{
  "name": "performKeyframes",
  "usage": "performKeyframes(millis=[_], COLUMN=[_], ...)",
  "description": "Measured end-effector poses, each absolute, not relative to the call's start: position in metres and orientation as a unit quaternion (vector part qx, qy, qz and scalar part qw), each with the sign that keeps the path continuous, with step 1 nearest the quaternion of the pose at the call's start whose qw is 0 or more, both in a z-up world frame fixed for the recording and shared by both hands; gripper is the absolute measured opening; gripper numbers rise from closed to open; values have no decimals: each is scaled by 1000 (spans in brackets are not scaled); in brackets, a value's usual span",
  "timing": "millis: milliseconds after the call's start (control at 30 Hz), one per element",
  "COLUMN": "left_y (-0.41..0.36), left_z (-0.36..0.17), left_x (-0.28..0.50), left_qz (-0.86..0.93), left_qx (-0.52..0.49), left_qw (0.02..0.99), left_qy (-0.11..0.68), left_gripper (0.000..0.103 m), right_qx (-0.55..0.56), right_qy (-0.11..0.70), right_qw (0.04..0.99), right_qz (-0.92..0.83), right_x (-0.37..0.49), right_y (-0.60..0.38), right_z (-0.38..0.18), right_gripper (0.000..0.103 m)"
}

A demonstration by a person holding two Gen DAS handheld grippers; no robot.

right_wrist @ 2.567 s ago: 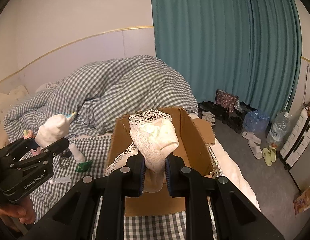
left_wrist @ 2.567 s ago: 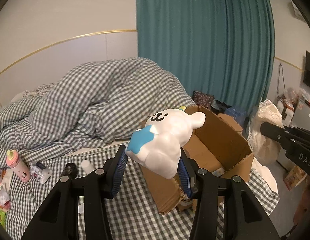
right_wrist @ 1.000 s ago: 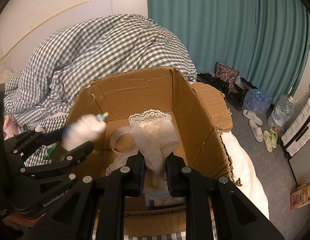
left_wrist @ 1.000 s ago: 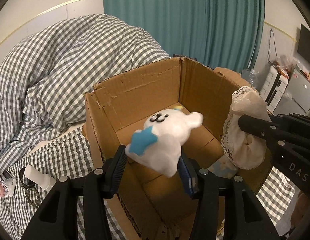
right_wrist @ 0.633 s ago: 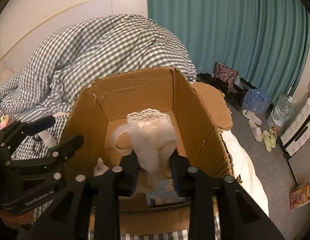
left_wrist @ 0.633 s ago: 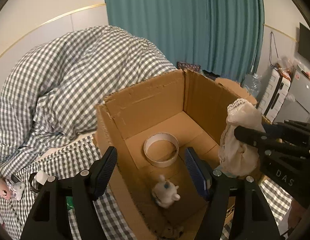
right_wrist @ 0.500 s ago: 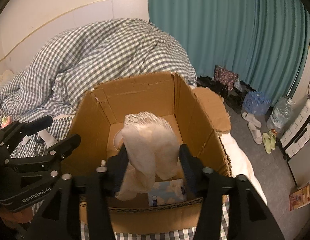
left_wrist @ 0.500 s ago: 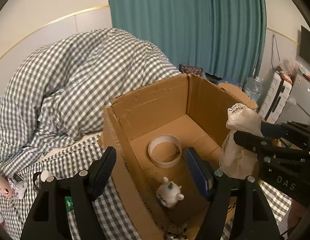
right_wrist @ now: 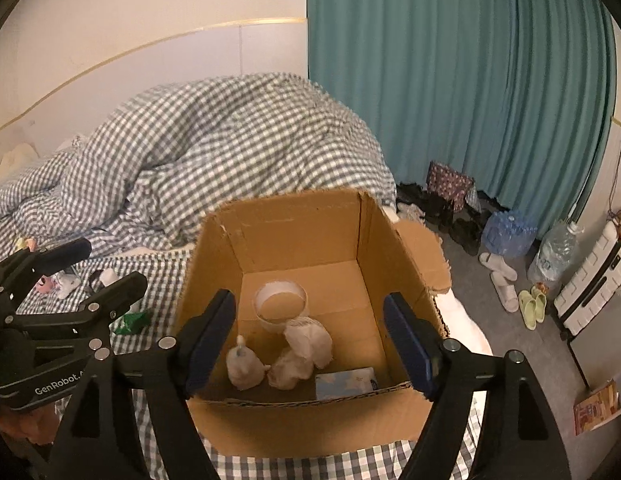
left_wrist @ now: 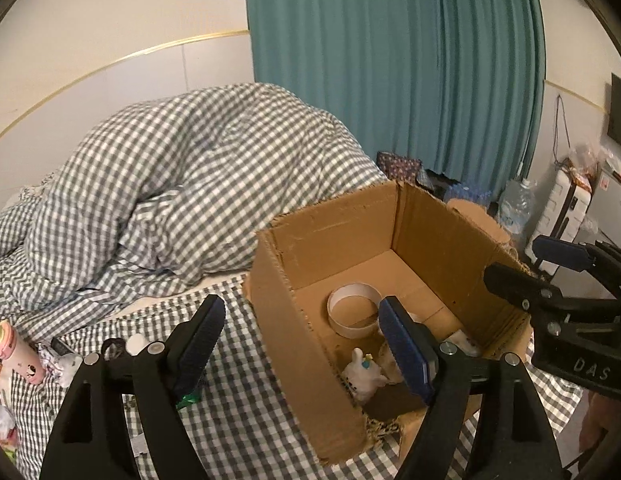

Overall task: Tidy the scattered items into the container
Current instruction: 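Withdraw both grippers from the box toward the remaining items on the bed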

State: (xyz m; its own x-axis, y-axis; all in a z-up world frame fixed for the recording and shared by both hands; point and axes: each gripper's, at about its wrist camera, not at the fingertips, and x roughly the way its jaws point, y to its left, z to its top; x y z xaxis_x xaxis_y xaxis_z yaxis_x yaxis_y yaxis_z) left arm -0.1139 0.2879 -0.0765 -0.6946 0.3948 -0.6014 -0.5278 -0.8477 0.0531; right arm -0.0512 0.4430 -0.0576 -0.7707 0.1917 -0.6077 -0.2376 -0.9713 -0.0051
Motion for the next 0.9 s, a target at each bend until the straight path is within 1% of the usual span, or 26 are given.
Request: performKeyframes(millis=[133,367,400,467,533,700,767,800,900], left_y=[272,239,233,223,213,186,173,167,149], left_z=[-66,-50,-47,-43,-38,-26,-21,-19,-13], left_x=[-105,-92,-90,-86,-82,-71,-65,-63,-56], left_qz=[920,930,931,934,937,943,946,949,954], left_qx=[-288,-277,-275,-271,-268,-258,-253,-248,-237], left_qw=[245,227,223,217,211,195,186,182,169], left_qy=[107,88,86,84,82,79,76,74,68], left_gripper=[82,82,82,82,82,83,91,99,100], right_qx=[-308,-291,-288,-283,-279,-266,-262,-260,-255], right_qy=[30,21,20,16,11,5,2,1,-3], right_qw=[110,100,98,95,93,86,81,78,70], right_qz=[945,951,952,954,956,960,962,963,964], right_x=[-43,-29,-26,-23,-20,-13,-10,-9,-6], right_y=[428,405,401,394,385,365,356,352,339], right_z=[-46,-27,-24,-19,-14,-3,0,2,7], right_gripper=[84,84,85,92,95,96,98,98,99])
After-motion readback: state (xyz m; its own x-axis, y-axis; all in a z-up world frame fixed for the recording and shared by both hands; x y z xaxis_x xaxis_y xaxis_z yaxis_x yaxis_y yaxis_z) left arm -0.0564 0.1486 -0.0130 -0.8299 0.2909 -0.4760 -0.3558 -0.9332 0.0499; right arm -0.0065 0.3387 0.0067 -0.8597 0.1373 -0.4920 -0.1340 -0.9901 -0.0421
